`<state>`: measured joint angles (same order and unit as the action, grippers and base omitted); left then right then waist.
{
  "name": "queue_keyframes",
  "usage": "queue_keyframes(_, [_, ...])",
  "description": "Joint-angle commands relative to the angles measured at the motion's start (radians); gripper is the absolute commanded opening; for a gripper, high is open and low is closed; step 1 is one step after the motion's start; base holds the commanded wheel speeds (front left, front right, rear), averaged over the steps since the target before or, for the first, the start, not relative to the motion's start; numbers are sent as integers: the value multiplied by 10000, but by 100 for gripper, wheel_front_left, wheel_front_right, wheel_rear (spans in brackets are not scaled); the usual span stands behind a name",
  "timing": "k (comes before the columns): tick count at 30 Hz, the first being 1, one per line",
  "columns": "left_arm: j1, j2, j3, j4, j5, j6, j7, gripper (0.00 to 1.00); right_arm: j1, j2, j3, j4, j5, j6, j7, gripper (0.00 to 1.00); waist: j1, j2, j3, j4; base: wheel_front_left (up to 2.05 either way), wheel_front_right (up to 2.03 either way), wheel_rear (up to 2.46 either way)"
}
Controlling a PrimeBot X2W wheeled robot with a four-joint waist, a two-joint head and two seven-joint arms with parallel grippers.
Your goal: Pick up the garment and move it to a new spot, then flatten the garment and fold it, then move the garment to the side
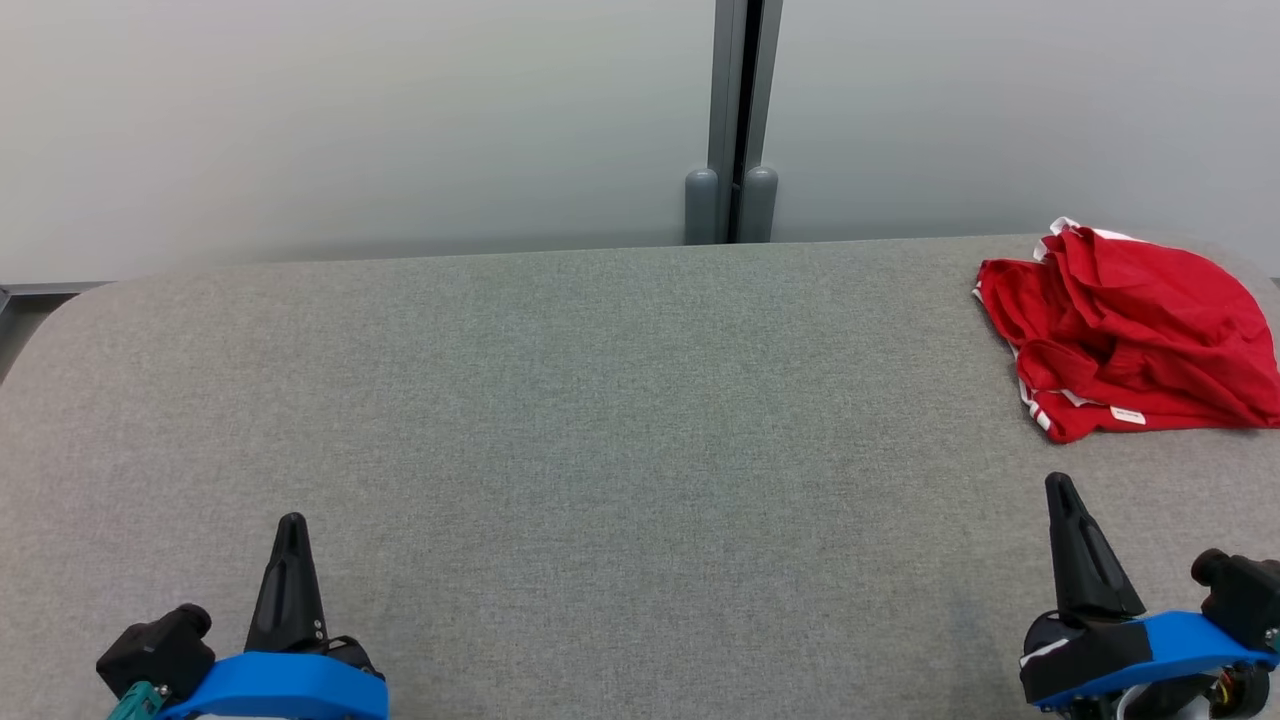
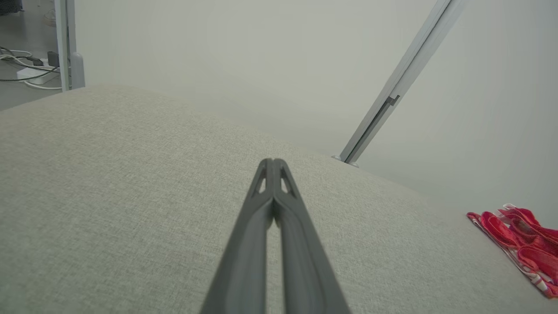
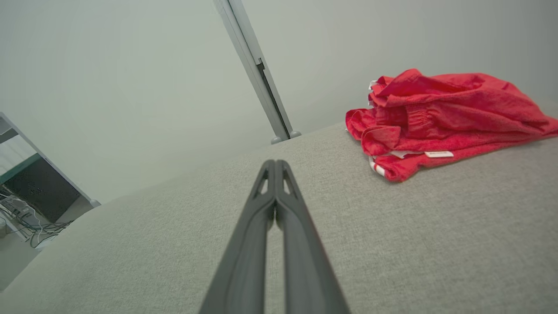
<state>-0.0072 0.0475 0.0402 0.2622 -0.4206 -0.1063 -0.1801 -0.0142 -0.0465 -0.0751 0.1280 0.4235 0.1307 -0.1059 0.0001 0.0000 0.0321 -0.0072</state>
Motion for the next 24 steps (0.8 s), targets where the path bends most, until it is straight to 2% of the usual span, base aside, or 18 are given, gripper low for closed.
queue_keyframes(1, [-325,24,59,-176,-579,-38,122,0,-241,-35,-60,-69,592,0,112,0,-1,0,-6,3,0,0,0])
queue_keyframes(24, [-556,29,265,-202,-3942,-109,947,0,-486,-41,-160,284,3941,1,731,0,-1,0,-64,17,0,0,0])
